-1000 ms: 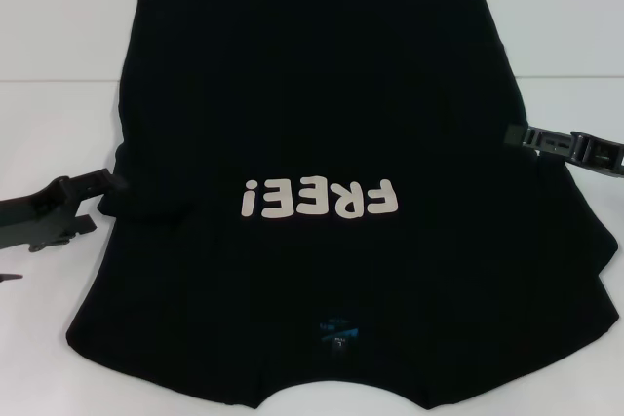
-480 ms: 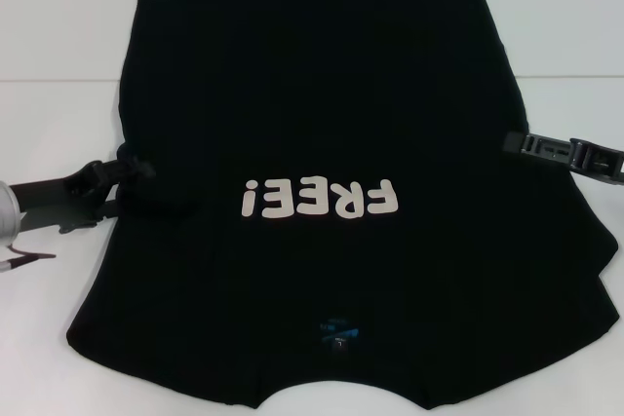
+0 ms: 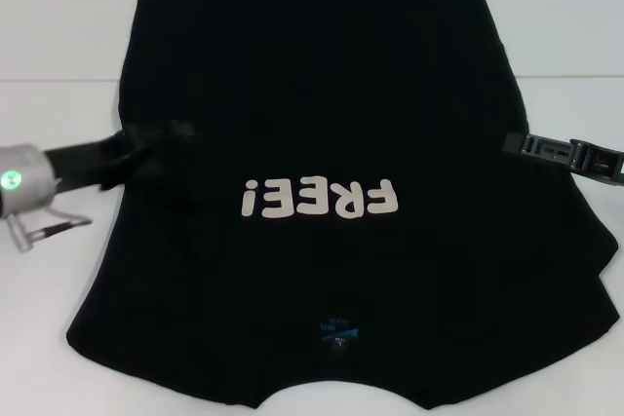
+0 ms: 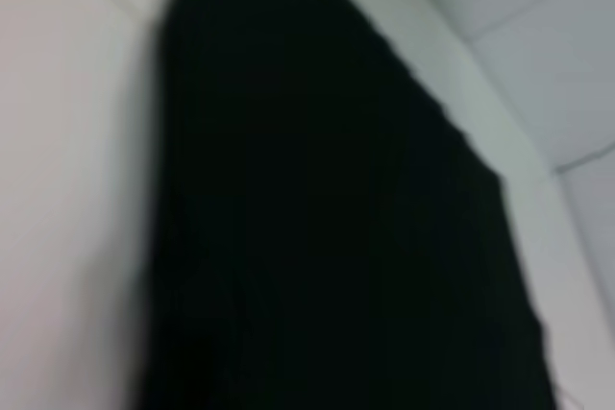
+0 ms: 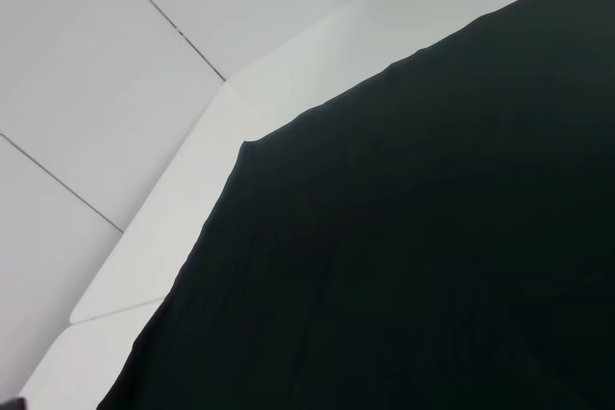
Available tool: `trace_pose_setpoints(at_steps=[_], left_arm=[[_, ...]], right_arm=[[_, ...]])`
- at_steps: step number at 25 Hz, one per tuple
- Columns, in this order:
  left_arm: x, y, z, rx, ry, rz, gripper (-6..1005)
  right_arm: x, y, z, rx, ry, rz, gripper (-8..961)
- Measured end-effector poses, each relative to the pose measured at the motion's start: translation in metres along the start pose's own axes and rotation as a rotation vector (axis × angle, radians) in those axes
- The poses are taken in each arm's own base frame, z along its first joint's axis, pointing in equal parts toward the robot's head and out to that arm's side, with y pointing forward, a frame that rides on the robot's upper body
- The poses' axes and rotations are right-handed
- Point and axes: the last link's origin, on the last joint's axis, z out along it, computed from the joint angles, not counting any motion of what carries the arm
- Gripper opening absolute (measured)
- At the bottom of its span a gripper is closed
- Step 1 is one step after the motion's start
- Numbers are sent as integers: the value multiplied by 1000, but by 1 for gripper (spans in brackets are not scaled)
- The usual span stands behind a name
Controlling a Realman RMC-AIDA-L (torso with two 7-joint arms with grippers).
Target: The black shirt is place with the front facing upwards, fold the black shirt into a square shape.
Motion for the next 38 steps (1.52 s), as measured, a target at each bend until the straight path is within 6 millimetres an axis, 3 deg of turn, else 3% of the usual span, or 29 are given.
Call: trace_pose_setpoints(at_steps=[3, 5, 13, 17, 24, 28, 38], left_arm=[[-4, 23, 2, -133, -42, 98, 910], [-5, 28, -8, -187, -52, 137, 910], [-19, -6, -81, -223, -51, 258, 909], [-44, 3, -99, -357, -110, 496, 909], [-50, 4, -97, -363, -93, 554, 909], [-51, 6, -89, -350, -84, 553, 907], [-51, 9, -85, -361, -71, 547, 904]], right_arm=[[0, 0, 0, -1, 0, 0, 938], [0, 0, 0, 0, 0, -1, 938], [2, -5, -8, 10, 1, -37, 937], [-5, -5, -23, -31, 49, -26, 936], [-22, -23, -66, 104, 252, 126, 936], [-26, -24, -80, 208, 359, 137, 935], [-25, -29, -67, 303, 393, 101, 911]])
